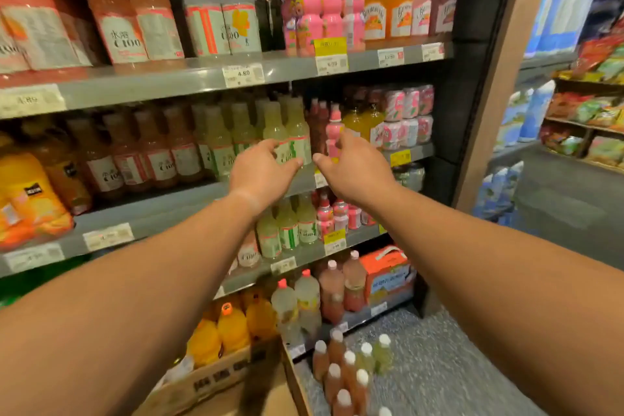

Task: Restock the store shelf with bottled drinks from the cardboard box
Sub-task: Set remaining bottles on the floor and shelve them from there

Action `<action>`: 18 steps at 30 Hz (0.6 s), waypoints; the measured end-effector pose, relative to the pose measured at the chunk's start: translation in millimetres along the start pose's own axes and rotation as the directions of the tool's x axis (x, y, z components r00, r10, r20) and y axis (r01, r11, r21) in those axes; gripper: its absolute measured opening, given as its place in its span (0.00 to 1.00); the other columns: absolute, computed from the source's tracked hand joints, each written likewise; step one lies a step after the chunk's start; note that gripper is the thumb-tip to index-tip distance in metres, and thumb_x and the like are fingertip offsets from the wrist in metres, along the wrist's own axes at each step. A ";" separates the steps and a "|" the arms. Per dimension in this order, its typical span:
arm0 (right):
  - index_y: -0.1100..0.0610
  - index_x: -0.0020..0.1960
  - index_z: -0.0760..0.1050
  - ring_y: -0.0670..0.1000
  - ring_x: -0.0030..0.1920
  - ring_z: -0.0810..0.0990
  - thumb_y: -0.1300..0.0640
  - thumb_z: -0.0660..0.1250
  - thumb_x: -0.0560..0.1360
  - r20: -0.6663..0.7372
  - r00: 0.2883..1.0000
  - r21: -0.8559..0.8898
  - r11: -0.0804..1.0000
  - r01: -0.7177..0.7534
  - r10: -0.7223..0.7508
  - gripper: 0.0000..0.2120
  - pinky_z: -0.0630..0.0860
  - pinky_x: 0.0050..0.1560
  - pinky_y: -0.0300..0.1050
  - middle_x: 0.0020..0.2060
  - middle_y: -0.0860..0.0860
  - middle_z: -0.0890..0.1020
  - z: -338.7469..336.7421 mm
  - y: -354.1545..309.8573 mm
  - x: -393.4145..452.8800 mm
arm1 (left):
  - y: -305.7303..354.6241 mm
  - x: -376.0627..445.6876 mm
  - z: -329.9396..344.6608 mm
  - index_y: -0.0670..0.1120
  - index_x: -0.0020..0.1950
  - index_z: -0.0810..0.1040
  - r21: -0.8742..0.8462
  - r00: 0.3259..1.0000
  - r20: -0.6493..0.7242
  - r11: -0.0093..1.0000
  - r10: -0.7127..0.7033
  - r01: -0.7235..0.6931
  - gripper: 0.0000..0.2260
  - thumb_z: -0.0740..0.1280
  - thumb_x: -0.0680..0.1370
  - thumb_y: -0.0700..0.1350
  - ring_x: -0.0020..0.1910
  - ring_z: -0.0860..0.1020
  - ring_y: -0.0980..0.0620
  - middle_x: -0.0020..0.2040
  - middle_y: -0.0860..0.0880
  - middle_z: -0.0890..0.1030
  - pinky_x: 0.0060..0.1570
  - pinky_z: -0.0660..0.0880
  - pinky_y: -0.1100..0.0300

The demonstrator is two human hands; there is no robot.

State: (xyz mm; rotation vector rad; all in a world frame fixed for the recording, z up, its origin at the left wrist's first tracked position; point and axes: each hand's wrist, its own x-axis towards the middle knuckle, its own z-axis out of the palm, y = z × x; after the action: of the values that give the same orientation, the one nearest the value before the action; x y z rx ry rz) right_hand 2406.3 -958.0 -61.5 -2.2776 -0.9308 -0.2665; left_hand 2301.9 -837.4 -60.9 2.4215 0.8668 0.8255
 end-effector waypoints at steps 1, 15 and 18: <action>0.58 0.67 0.70 0.59 0.60 0.76 0.39 0.63 0.76 0.022 1.000 -0.011 1.000 -0.006 0.006 0.28 0.73 0.55 0.52 0.61 0.56 0.77 7.8 9.8 -12.7 | -1.2 -9.8 13.1 0.47 0.72 0.71 -0.012 1.000 0.018 1.000 -0.013 0.013 0.29 0.68 0.76 0.60 0.66 0.74 0.46 0.67 0.47 0.77 0.63 0.70 0.55; 0.62 0.57 0.73 0.62 0.54 0.76 0.47 0.65 0.78 0.291 0.935 -0.057 0.979 -0.196 0.204 0.18 0.72 0.50 0.54 0.53 0.61 0.77 136.3 192.7 -174.6 | -70.8 -162.6 232.8 0.45 0.68 0.75 0.024 0.872 0.444 0.976 -0.204 0.216 0.21 0.68 0.78 0.54 0.59 0.78 0.43 0.59 0.46 0.81 0.53 0.73 0.55; 0.61 0.60 0.72 0.61 0.56 0.75 0.46 0.65 0.77 0.364 0.882 -0.117 0.954 -0.277 0.300 0.20 0.71 0.53 0.52 0.55 0.60 0.76 168.4 241.9 -184.0 | -80.6 -175.9 280.9 0.46 0.68 0.75 0.053 0.827 0.512 0.970 -0.230 0.237 0.21 0.68 0.78 0.53 0.61 0.77 0.43 0.61 0.45 0.80 0.54 0.72 0.56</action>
State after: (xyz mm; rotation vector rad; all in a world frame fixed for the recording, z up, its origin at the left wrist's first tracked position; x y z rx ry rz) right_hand 2428.9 -1080.5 -385.9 -2.5375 -0.7538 0.2918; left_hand 2343.2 -954.5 -378.5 2.2864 0.9032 0.0698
